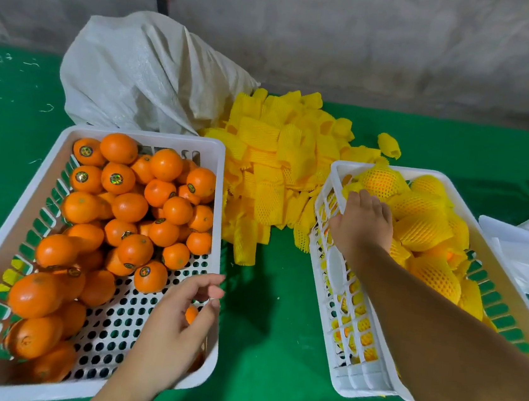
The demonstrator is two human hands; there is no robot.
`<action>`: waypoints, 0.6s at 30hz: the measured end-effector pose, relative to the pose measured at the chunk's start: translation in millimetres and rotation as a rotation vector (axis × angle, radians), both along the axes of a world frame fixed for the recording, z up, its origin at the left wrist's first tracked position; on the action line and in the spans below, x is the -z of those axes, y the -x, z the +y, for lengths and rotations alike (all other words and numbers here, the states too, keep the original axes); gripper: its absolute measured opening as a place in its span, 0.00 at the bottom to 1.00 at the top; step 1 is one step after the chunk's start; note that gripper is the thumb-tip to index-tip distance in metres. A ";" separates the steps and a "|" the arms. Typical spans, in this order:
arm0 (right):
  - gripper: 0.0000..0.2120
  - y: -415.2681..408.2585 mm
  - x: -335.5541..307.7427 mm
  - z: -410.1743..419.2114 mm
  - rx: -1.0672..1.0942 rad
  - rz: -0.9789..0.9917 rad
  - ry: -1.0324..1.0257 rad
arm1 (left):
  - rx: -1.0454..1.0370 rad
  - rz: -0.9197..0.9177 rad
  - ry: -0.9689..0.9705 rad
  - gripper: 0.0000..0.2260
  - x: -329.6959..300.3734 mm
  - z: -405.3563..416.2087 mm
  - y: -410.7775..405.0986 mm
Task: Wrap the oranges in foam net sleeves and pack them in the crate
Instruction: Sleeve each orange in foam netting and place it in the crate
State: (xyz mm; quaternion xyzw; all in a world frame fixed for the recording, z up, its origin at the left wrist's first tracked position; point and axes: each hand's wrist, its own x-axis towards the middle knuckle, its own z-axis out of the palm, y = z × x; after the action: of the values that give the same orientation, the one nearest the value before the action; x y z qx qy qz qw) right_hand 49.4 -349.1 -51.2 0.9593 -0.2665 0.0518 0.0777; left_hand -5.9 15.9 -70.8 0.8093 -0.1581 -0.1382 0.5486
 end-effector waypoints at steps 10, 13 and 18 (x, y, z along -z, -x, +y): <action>0.45 -2.0 6.3 17.6 -0.279 0.176 0.316 | 0.049 0.126 -0.242 0.17 1.8 8.0 -60.5; 0.42 16.4 37.8 60.1 -0.487 0.353 0.073 | 0.472 0.181 -0.870 0.32 19.0 2.5 -88.2; 0.34 8.7 100.2 119.4 -0.632 0.687 -0.179 | 0.814 0.323 -1.172 0.39 51.0 -12.2 -72.8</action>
State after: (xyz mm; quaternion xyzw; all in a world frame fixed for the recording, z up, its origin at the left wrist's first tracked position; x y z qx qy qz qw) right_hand 40.8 -229.7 -151.3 0.9579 0.0761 -0.2704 0.0589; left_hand 66.9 3.7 -121.7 0.8168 -0.2635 -0.5105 -0.0529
